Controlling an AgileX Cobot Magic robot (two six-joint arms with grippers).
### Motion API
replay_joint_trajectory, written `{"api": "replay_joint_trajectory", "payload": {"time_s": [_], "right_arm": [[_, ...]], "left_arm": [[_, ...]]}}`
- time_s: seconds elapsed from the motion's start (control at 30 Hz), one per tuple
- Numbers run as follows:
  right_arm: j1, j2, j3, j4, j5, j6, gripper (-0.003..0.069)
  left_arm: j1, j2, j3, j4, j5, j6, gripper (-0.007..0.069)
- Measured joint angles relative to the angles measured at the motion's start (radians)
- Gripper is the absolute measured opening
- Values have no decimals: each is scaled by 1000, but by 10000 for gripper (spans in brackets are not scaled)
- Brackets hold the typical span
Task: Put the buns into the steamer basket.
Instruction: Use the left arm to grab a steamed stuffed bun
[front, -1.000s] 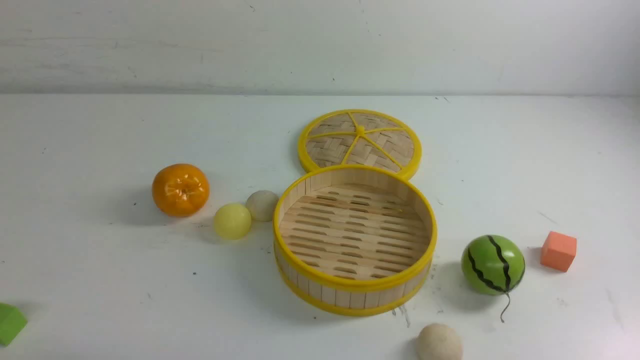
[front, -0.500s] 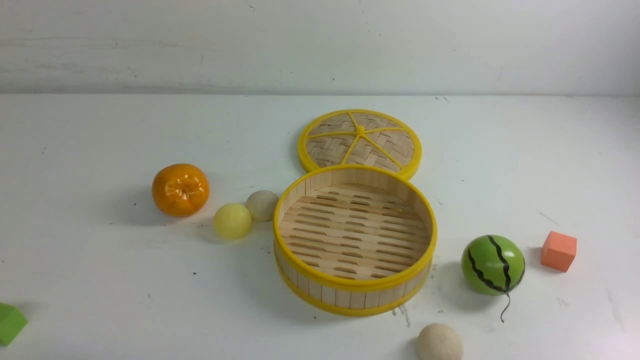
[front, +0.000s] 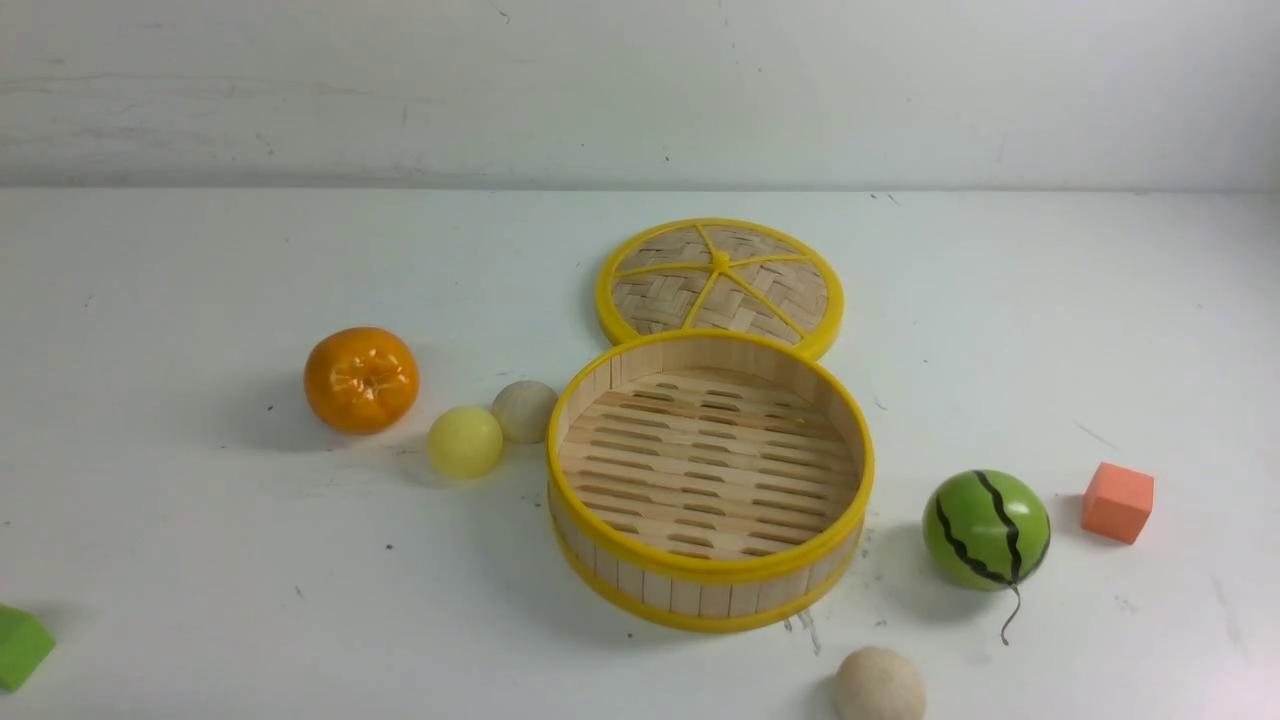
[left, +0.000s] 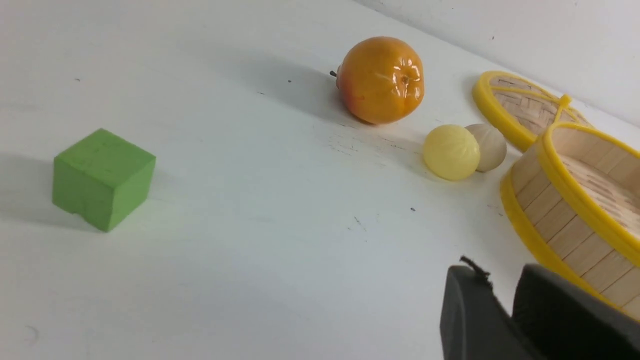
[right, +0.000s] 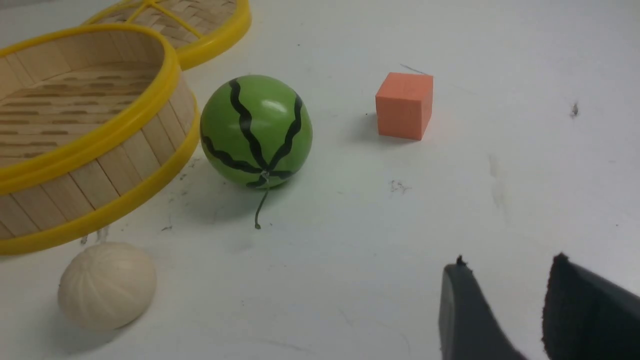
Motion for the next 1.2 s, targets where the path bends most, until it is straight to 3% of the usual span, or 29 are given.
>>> {"api": "replay_joint_trajectory", "payload": {"time_s": [0.3,0.5,0.8,0.87,1.0,1.07,1.2], "right_arm": [[0,0,0,0,0,0,239],[0,0,0,0,0,0,239],[0,0,0,0,0,0,239],[0,0,0,0,0,0,239],[0,0,0,0,0,0,239],[0,0,0,0,0,0,239],[0,0,0,0,0,0,239]], "left_arm": [[0,0,0,-363,-169,-200,141],[1,0,-12,-403,-202,-187,141],[1,126,-416,-300,202,16,15],[1,291,-559,-257,441,54,-4],[1,582,-737,-171,776,128,-7],[1,733,-799,-130,841,157,-7],[1,973,-865,-107,821,224,-9]]}}
